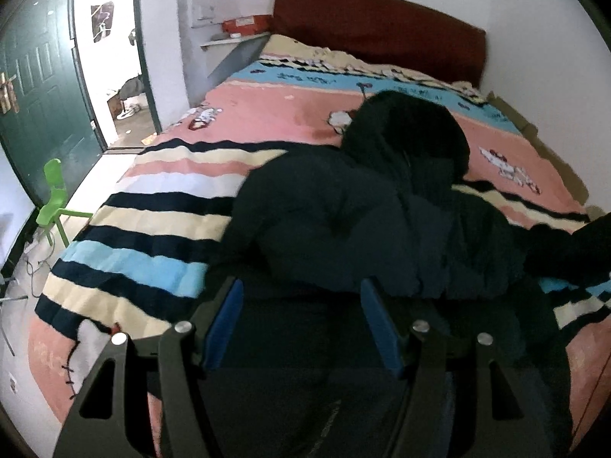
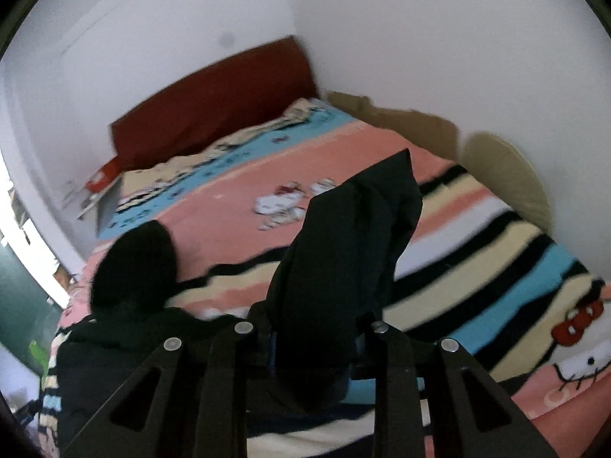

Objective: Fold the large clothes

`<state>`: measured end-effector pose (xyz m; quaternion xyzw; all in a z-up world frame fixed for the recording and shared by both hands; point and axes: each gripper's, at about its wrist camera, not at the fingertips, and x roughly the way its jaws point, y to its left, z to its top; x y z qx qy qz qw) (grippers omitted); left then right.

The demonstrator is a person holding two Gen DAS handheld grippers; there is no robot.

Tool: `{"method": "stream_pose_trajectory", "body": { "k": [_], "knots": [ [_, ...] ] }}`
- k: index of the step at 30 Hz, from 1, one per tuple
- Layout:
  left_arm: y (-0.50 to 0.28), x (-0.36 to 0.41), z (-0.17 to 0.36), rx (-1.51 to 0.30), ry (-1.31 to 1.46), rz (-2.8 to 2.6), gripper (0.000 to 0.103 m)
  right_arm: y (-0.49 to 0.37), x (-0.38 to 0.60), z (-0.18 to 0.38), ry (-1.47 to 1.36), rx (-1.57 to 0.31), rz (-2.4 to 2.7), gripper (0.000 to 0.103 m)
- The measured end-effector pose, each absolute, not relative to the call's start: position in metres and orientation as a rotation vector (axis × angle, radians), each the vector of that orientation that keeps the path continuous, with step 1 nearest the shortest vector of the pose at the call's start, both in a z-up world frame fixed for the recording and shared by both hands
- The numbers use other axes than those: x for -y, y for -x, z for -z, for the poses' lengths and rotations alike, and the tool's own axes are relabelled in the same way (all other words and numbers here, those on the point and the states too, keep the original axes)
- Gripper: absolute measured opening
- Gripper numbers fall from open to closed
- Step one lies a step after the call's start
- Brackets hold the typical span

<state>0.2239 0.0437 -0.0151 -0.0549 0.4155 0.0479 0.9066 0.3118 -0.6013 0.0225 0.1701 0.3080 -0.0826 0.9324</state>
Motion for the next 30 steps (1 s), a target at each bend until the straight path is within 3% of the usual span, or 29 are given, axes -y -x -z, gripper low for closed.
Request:
{"method": "stream_pose_trajectory", "body": {
  "k": [16,30],
  "knots": [
    [-0.160,-0.128,-0.013,-0.776,0.220,-0.156,0.062,-0.318,0.401,-0.127,-0.221,-0.552,-0.142,0.024],
    [-0.135,-0.203,0.034,-0.834,0.276,-0.224,0.062,-0.330,0.252,-0.086,-0.101,-0.672,-0.262,0.024]
  ]
}}
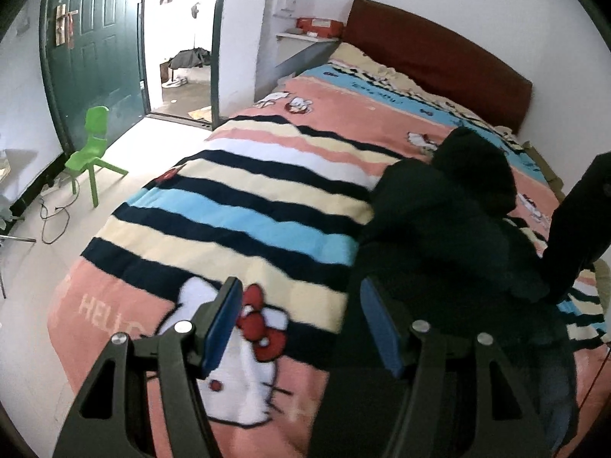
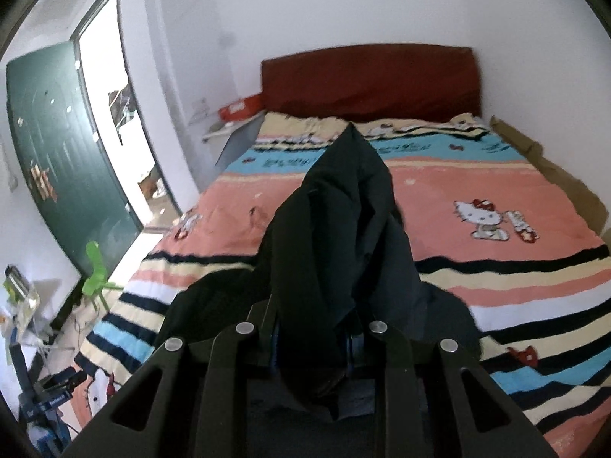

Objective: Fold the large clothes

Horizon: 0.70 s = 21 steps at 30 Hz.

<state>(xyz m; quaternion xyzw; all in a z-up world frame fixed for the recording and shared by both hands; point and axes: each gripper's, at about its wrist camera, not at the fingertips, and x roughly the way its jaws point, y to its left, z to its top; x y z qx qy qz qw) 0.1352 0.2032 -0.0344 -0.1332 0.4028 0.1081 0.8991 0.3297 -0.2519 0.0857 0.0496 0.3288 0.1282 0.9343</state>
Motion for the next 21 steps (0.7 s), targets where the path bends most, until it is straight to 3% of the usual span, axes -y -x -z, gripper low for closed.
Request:
{"method": "stream_pose_trajectory", "body": {
  "k": [11,21],
  "knots": [
    [-0.134,-0.232,0.058,-0.865,0.296,-0.246,0.062,-0.335,0.154,-0.011,0.006,-0.835,-0.368,0.026],
    [-0.127,-0.246,0.063,-0.882,0.294,-0.284,0.062,-0.338,0.110,0.060,0.028,-0.971,-0.367,0.036]
  ]
}}
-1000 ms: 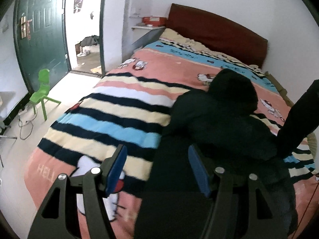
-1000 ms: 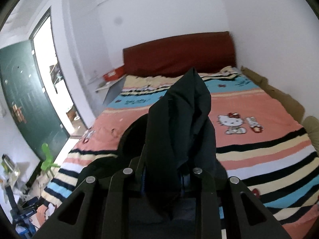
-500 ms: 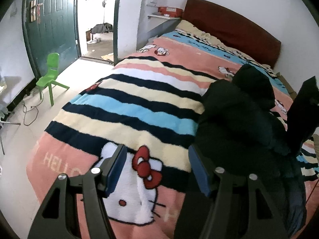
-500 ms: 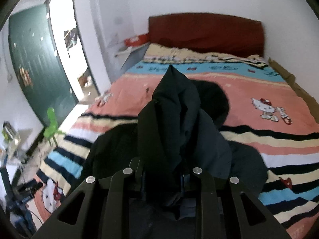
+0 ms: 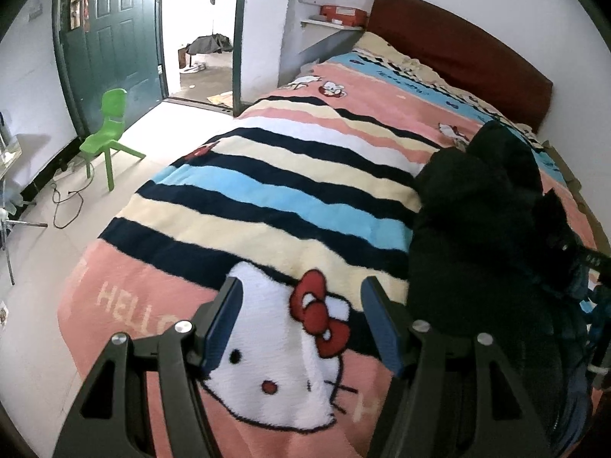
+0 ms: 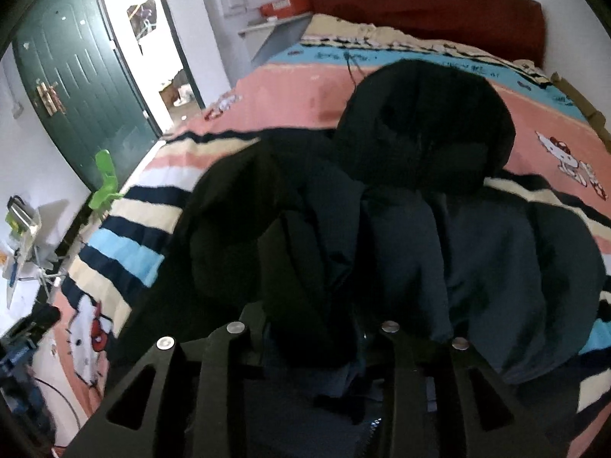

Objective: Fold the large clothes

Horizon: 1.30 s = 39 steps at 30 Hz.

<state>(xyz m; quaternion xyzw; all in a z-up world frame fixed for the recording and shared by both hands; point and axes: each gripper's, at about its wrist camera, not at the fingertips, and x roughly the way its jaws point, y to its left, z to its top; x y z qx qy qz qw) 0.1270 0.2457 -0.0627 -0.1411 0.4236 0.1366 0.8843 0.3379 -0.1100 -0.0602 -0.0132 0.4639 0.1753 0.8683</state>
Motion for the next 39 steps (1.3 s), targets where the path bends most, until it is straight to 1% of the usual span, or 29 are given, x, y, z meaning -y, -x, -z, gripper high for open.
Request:
{"method": "stream_pose_trajectory", "body": {
  "k": [1,2,3,5,8,14,21,25,32,36,39],
  "knots": [
    [-0.126,-0.246,0.062,-0.882,0.292,-0.287,0.062,-0.338,0.107,0.065,0.041,-0.978,-0.363,0.038],
    [-0.125,-0.247,0.061,-0.881,0.290,-0.290,0.062,-0.338,0.105,0.069,0.048,-0.984,-0.364,0.043],
    [-0.125,-0.246,0.059,-0.880,0.287,-0.292,0.062,-0.338,0.103,0.073,0.053,-0.991,-0.363,0.051],
    [-0.123,-0.244,0.054,-0.877,0.281,-0.291,0.062,-0.336,0.100,0.076,0.047,-1.001,-0.381,0.061],
    [-0.120,-0.238,0.046,-0.869,0.271,-0.287,0.062,-0.330,0.092,0.075,0.094,-0.992,-0.393,0.066],
    [-0.112,-0.214,0.021,-0.826,0.231,-0.260,0.062,-0.311,0.103,0.054,0.070,-0.953,-0.429,0.067],
    [-0.130,-0.154,-0.005,-0.802,0.144,-0.171,0.062,-0.290,0.171,0.025,0.025,-0.892,-0.369,0.067],
    [-0.157,-0.111,-0.016,-0.813,0.130,-0.110,0.062,-0.282,0.229,0.013,-0.010,-0.860,-0.299,0.067],
    [-0.227,-0.024,-0.028,-0.802,0.072,0.017,0.062,-0.288,0.315,0.003,-0.012,-0.822,-0.176,0.071],
    [-0.266,0.024,-0.020,-0.812,0.015,0.071,0.062,-0.309,0.348,0.003,-0.029,-0.806,-0.135,0.071],
    [-0.293,0.053,-0.004,-0.825,-0.004,0.105,0.062,-0.328,0.358,0.012,-0.029,-0.803,-0.128,0.071]
  ]
}}
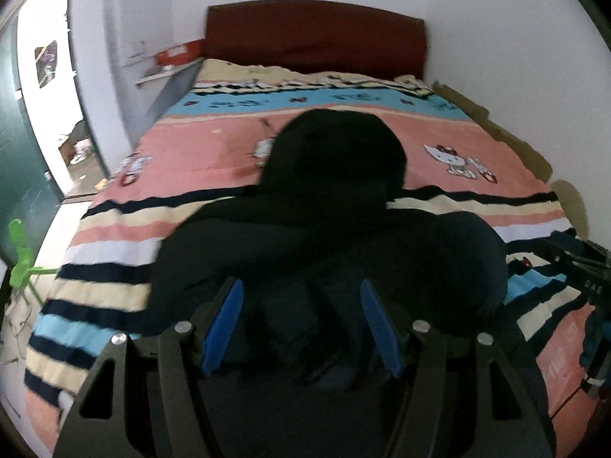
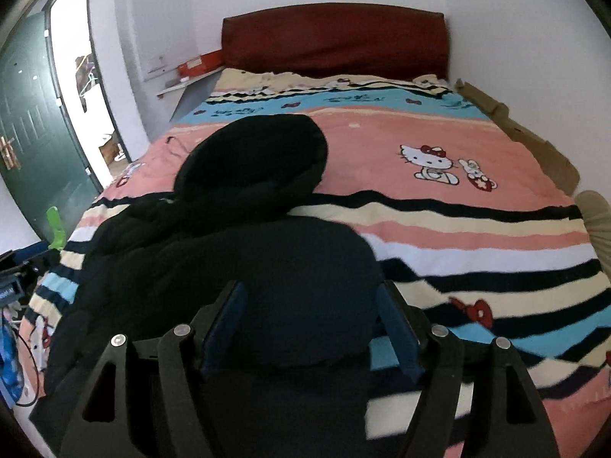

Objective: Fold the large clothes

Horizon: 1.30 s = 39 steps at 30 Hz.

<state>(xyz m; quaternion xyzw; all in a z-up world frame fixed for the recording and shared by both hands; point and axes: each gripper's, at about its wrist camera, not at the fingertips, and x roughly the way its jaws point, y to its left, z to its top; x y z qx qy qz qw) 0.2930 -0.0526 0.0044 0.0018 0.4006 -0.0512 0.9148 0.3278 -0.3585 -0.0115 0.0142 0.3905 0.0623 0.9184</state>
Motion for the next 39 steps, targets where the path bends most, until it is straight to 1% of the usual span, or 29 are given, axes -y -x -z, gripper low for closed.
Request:
{"method": "stream_pose_trajectory", "body": {
  "k": [6,12,14,17,24,28,32,39],
  "knots": [
    [-0.332,0.078,0.043,-0.853,-0.048,0.115,0.062,-0.368,0.362,0.043,-0.001,-0.817,-0.136,0.071],
    [-0.347,0.082,0.091,-0.871,-0.114,0.097,0.063,-0.395,0.359,0.091,0.003,-0.861,-0.175,0.071],
    [-0.345,0.083,0.102,-0.868,-0.135,0.096,0.065,-0.398,0.358,0.107,-0.013,-0.875,-0.203,0.071],
    [-0.343,0.088,0.115,-0.853,-0.164,0.094,0.068,-0.398,0.360,0.123,-0.044,-0.891,-0.240,0.075],
    [-0.346,0.086,0.127,-0.836,-0.146,0.110,0.069,-0.400,0.367,0.156,-0.123,-0.934,-0.267,0.078],
    [-0.346,0.087,0.128,-0.843,-0.152,0.107,0.069,-0.402,0.360,0.158,-0.085,-0.944,-0.246,0.078],
    [-0.344,0.088,0.121,-0.861,-0.172,0.105,0.069,-0.400,0.354,0.148,-0.029,-0.942,-0.211,0.079],
    [-0.321,0.084,0.096,-0.839,-0.199,0.094,0.069,-0.373,0.339,0.101,-0.003,-0.863,-0.238,0.078]
  ]
}}
